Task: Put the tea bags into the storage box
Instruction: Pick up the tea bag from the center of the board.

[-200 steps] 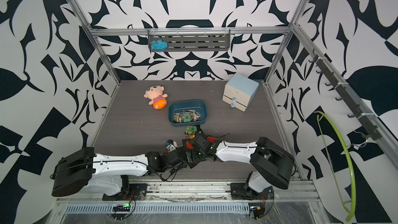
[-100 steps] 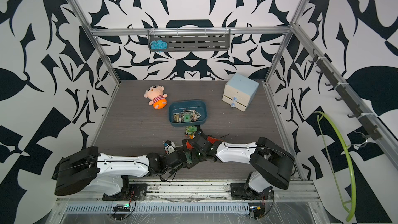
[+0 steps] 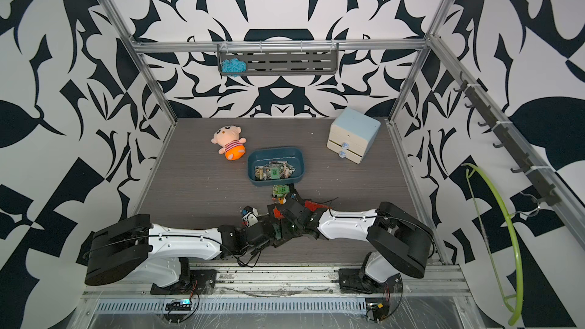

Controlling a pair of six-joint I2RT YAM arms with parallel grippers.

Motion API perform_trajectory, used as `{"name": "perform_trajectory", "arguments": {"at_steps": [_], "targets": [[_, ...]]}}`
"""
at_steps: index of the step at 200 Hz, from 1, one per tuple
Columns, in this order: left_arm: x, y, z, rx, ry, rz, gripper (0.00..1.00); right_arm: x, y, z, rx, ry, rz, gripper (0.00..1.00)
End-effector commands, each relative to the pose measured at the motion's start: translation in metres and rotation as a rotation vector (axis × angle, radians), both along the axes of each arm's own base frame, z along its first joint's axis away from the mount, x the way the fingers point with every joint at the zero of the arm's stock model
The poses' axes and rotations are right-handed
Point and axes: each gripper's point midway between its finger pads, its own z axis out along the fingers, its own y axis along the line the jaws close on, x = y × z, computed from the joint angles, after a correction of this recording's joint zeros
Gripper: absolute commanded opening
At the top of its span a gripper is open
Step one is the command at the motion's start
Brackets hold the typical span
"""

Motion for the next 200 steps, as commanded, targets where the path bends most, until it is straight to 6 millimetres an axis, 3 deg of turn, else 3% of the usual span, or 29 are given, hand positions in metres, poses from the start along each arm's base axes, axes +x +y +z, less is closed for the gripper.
{"name": "perform_trajectory", "arguments": {"at_steps": [1, 41, 79, 114, 116, 143, 163, 200], "targets": [[0.001, -0.002, 0.001, 0.016, -0.005, -0.008, 0.16, -0.011, -0.012, -0.008, -0.038, 0.030, 0.004, 0.11], [-0.006, 0.003, 0.005, 0.028, 0.020, -0.027, 0.02, -0.007, -0.017, 0.000, -0.046, -0.002, -0.015, 0.10], [-0.015, 0.002, 0.019, 0.033, 0.036, -0.094, 0.00, 0.004, -0.032, 0.023, -0.114, -0.087, -0.034, 0.12], [-0.027, -0.001, 0.043, 0.047, 0.031, -0.205, 0.00, 0.025, -0.080, 0.056, -0.280, -0.252, -0.119, 0.18], [-0.028, -0.002, 0.051, 0.027, 0.022, -0.211, 0.00, 0.026, -0.083, 0.058, -0.282, -0.259, -0.125, 0.19], [-0.032, 0.002, 0.076, 0.036, -0.011, -0.269, 0.00, 0.033, -0.114, 0.082, -0.280, -0.308, -0.194, 0.38], [-0.022, 0.011, 0.102, 0.074, -0.092, -0.275, 0.00, 0.036, -0.137, 0.091, -0.260, -0.322, -0.250, 0.46], [0.023, 0.043, 0.147, 0.135, -0.233, -0.166, 0.00, 0.038, -0.167, 0.092, -0.225, -0.302, -0.331, 0.53]]}}
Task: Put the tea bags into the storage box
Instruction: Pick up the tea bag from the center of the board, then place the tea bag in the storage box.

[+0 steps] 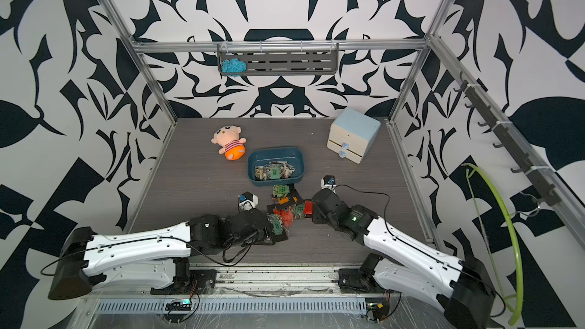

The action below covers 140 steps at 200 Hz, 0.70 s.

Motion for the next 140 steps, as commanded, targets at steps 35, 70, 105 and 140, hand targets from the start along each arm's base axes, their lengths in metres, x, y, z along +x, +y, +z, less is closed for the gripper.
{"name": "perform_trajectory", "arguments": {"at_steps": [35, 70, 105, 140], "targets": [[0.082, 0.053, 0.038, 0.077, -0.139, 0.123, 0.00, -0.006, -0.028, -0.022, -0.025, 0.066, -0.032, 0.55], [0.141, 0.060, 0.047, 0.074, -0.116, 0.132, 0.00, 0.002, -0.010, -0.024, 0.063, 0.055, 0.019, 0.56], [0.194, 0.038, 0.030, 0.060, -0.056, 0.077, 0.00, 0.013, -0.016, -0.037, 0.068, 0.116, -0.018, 0.57], [0.236, 0.012, 0.014, 0.063, -0.023, 0.024, 0.00, 0.020, -0.024, -0.047, 0.107, 0.154, -0.052, 0.57]]}}
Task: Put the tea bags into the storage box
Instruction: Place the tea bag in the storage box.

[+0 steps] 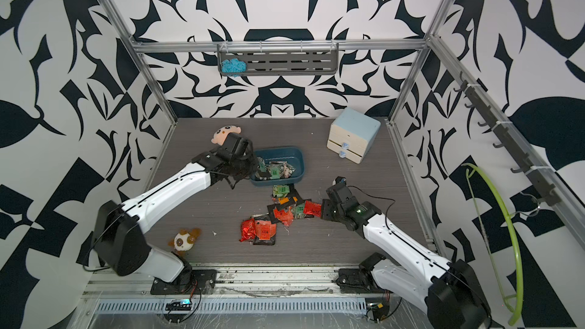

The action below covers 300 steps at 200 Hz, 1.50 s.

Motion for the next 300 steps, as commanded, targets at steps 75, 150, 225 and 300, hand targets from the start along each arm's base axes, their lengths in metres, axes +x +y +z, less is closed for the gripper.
{"name": "perform_trajectory", "arguments": {"at_steps": [75, 150, 225, 300], "targets": [[0.051, -0.041, -0.051, -0.031, 0.087, -0.140, 0.00, 0.012, -0.006, -0.011, 0.074, 0.024, -0.015, 0.56], [0.044, -0.020, -0.062, 0.036, 0.113, -0.120, 0.19, 0.013, -0.006, -0.012, 0.082, 0.044, -0.021, 0.55], [0.006, 0.058, -0.017, 0.303, 0.039, -0.027, 0.45, 0.003, -0.024, 0.011, 0.016, 0.010, -0.040, 0.54], [-0.078, 0.001, 0.050, -0.160, -0.196, -0.074, 0.42, -0.003, -0.039, 0.037, 0.088, -0.114, -0.181, 0.51]]}}
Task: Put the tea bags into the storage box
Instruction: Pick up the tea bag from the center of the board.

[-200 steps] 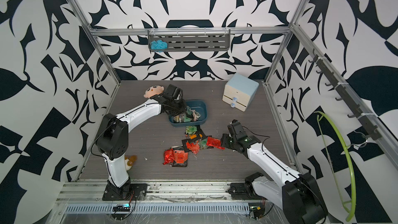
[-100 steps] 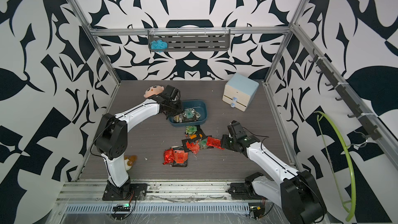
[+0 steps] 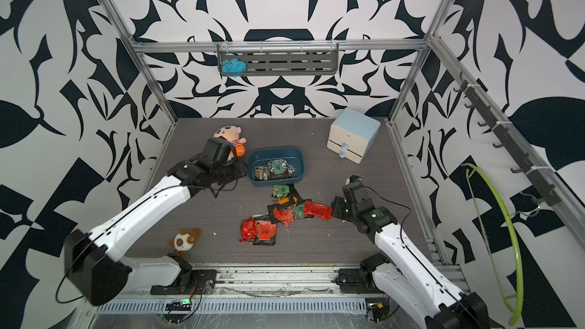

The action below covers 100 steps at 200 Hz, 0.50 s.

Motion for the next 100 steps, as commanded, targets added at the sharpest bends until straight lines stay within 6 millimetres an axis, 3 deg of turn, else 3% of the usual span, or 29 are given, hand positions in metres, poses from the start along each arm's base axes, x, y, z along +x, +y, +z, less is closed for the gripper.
{"name": "perform_trajectory", "arguments": {"at_steps": [1, 32, 38, 70, 100], "targets": [[-0.017, -0.039, 0.009, -0.167, -0.055, -0.042, 0.42, -0.001, -0.008, 0.007, 0.029, -0.032, -0.076, 0.51], [-0.038, -0.088, -0.003, -0.188, -0.043, -0.133, 0.42, -0.006, -0.004, 0.007, 0.084, -0.048, -0.079, 0.52], [-0.039, -0.099, -0.017, -0.162, -0.009, -0.151, 0.42, -0.006, -0.004, 0.006, 0.087, -0.047, -0.080, 0.52], [-0.047, -0.158, -0.052, -0.109, 0.083, -0.275, 0.45, -0.010, -0.002, -0.002, 0.104, -0.020, -0.083, 0.52], [-0.047, -0.198, -0.089, -0.078, 0.186, -0.345, 0.45, -0.012, 0.003, -0.014, 0.134, 0.012, -0.082, 0.52]]}}
